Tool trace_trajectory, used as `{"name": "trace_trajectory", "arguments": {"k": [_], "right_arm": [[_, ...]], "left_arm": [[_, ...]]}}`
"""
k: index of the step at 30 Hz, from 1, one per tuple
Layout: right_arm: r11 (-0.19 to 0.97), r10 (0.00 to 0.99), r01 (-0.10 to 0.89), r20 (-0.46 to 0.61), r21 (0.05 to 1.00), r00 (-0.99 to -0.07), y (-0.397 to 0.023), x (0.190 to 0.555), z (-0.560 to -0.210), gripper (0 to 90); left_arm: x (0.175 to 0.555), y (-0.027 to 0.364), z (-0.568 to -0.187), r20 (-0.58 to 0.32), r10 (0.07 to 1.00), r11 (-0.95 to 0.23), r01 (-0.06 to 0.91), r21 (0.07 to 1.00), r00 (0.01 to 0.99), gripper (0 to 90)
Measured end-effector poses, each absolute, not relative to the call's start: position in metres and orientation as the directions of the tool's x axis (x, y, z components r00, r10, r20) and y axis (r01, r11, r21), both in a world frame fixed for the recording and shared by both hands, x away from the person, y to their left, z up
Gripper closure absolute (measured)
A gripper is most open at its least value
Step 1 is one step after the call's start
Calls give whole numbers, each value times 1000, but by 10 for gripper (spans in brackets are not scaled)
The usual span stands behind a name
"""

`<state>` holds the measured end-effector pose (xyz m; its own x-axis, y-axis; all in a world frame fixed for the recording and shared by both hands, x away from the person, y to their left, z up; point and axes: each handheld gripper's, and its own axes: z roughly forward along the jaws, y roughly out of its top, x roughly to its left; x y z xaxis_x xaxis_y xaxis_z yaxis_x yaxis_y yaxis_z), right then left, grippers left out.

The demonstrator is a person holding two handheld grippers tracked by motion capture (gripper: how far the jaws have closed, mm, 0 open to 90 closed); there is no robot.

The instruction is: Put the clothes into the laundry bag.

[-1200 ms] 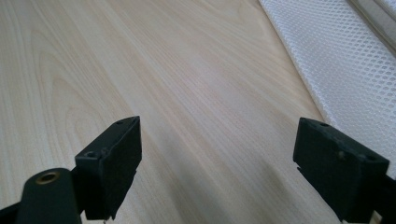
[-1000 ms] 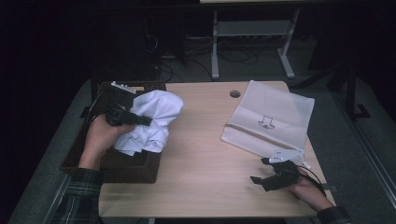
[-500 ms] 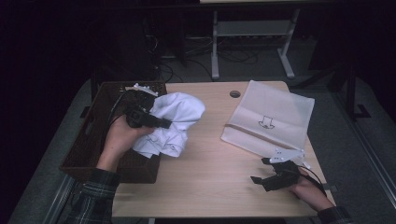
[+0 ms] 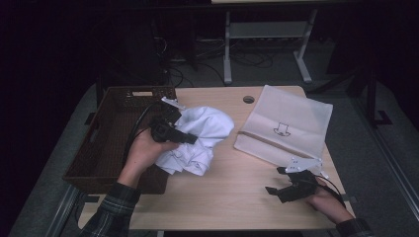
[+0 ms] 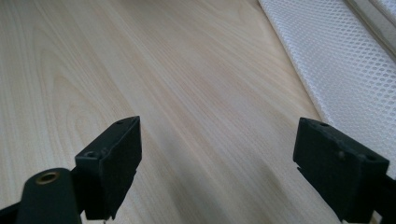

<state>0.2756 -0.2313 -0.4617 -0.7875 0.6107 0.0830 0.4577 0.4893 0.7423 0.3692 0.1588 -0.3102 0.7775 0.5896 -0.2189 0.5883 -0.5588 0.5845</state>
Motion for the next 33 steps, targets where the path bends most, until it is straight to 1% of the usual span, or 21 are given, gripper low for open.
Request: {"name": "trace_trajectory", "arguments": {"k": [14, 22, 29, 33], "right_arm": [[494, 607, 454, 80, 742, -791, -232, 275, -461, 147], [493, 607, 453, 79, 743, -791, -232, 275, -462, 146], [495, 607, 450, 74, 743, -791, -232, 275, -461, 146], [496, 607, 450, 75, 743, -791, -232, 275, -461, 145]], "left_arm": [[359, 122, -346, -228, 553, -602, 573, 555, 802, 645], [352, 112, -374, -230, 552, -622, 579, 527, 802, 645], [344, 105, -398, -189, 558, -654, 568, 499, 808, 643], [340, 106, -410, -184, 561, -657, 569, 494, 807, 642]]}}
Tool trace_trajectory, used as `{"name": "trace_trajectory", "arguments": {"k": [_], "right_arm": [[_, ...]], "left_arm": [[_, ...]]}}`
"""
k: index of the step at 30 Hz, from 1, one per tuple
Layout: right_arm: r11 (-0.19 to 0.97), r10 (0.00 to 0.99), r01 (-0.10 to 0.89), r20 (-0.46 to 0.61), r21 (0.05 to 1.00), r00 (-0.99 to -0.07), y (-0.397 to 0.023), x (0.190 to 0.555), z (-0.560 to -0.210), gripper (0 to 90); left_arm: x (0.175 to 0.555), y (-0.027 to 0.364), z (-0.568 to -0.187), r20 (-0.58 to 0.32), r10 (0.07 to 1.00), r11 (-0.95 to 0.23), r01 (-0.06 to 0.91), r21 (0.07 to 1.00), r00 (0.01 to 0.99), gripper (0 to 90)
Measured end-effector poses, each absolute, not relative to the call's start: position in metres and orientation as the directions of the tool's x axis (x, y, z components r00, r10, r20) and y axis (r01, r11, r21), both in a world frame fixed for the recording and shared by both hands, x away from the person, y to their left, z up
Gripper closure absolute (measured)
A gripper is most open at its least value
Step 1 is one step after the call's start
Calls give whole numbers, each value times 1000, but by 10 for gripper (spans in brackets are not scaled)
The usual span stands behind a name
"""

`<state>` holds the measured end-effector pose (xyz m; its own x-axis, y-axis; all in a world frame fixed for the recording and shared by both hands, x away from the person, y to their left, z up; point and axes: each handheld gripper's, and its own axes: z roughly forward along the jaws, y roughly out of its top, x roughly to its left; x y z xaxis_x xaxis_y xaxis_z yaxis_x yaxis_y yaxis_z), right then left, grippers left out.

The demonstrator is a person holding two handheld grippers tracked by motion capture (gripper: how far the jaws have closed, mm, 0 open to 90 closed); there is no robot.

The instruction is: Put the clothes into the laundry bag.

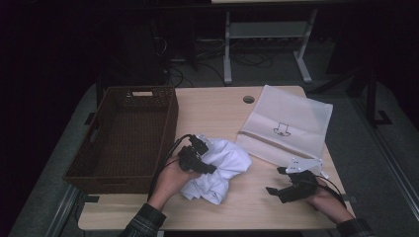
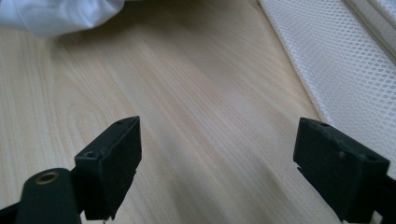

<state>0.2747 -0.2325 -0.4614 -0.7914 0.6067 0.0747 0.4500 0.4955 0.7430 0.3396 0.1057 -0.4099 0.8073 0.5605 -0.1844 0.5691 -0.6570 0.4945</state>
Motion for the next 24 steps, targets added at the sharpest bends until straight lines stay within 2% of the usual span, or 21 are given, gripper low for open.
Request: {"name": "trace_trajectory", "arguments": {"k": [5, 18, 24], "right_arm": [[491, 601, 443, 77, 750, -795, -232, 274, -460, 140], [467, 601, 424, 73, 776, -796, -234, 273, -451, 144], [515, 542, 427, 103, 743, -834, -234, 272, -446, 143]], "left_arm": [[334, 107, -425, -171, 562, -669, 566, 482, 810, 638], [325, 109, -441, -152, 548, -656, 536, 531, 822, 580], [320, 107, -444, -139, 572, -642, 546, 538, 809, 541]]}}
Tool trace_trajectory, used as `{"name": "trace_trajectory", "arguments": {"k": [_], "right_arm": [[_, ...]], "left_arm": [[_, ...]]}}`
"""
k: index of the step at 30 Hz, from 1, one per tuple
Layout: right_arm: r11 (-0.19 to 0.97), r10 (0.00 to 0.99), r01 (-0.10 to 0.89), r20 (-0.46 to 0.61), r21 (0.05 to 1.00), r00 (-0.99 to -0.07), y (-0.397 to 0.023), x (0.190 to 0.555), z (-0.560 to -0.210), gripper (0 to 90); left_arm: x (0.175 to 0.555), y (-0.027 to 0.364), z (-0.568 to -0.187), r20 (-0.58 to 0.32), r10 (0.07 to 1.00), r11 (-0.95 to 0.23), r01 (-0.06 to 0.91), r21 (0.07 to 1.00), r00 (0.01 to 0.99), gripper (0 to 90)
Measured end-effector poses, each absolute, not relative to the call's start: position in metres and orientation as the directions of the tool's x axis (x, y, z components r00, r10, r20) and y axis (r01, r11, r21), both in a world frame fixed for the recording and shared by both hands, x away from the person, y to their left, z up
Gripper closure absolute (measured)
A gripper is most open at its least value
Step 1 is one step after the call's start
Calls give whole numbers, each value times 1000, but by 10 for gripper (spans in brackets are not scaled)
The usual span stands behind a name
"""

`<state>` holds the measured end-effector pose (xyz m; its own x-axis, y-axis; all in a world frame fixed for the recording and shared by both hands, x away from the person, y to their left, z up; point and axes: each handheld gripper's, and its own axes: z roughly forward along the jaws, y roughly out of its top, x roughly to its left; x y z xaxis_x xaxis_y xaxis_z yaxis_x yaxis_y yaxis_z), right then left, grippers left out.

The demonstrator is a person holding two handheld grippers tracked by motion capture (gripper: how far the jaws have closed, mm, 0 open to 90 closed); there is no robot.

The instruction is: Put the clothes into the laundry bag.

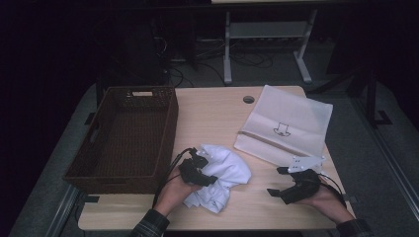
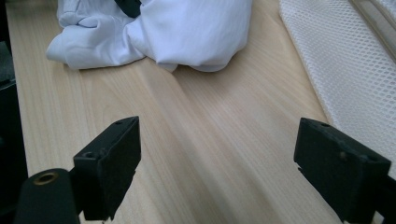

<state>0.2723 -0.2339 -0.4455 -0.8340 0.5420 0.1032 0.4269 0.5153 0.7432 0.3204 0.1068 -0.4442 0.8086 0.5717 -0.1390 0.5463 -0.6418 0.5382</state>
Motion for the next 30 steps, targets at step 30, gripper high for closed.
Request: {"name": "trace_trajectory", "arguments": {"k": [30], "right_arm": [[485, 591, 466, 115, 740, -798, -259, 322, -440, 344]], "left_arm": [[317, 110, -447, -135, 563, -631, 530, 566, 815, 518]]}}
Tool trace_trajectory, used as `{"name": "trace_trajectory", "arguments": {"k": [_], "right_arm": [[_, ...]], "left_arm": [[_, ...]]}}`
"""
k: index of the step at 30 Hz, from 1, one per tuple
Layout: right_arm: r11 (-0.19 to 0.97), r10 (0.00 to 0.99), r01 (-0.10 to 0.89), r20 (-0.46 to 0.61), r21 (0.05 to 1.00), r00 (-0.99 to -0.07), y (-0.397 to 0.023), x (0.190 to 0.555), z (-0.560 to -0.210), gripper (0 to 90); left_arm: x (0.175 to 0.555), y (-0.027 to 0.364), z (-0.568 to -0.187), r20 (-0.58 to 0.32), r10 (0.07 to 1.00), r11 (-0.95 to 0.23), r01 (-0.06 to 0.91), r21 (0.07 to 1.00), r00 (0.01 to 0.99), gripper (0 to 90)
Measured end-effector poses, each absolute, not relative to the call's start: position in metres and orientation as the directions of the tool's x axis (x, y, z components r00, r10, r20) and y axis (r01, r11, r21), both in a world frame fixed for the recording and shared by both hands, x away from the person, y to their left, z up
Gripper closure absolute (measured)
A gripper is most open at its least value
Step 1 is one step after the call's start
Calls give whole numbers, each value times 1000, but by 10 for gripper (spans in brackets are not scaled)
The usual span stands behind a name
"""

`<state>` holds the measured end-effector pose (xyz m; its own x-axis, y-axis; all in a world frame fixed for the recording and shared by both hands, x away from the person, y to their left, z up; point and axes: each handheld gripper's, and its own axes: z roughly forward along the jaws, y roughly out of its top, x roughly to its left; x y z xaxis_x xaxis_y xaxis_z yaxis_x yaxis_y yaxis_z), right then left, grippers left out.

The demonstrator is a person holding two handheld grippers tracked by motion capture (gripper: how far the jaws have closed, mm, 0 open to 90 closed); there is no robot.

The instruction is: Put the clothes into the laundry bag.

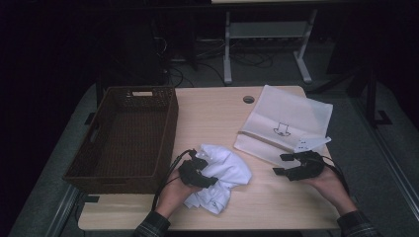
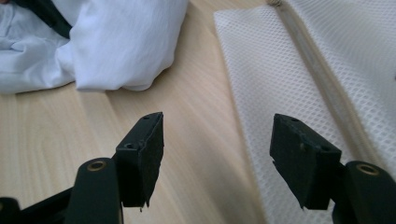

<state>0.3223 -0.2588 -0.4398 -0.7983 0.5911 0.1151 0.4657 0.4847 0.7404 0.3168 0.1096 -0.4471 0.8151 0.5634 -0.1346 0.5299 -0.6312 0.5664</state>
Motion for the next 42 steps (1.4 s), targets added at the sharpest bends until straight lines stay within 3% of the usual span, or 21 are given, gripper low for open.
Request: {"name": "trace_trajectory", "arguments": {"k": [18, 30, 42], "right_arm": [[428, 628, 480, 131, 765, -768, -275, 361, -430, 339], [420, 668, 488, 103, 766, -737, -280, 389, -427, 395], [489, 660, 499, 71, 716, -748, -286, 408, -444, 389]], "left_arm": [[317, 112, -449, -151, 575, -607, 543, 580, 804, 516], [317, 111, -450, -151, 577, -608, 546, 577, 803, 518], [317, 111, -450, -152, 576, -609, 546, 576, 803, 518]]}}
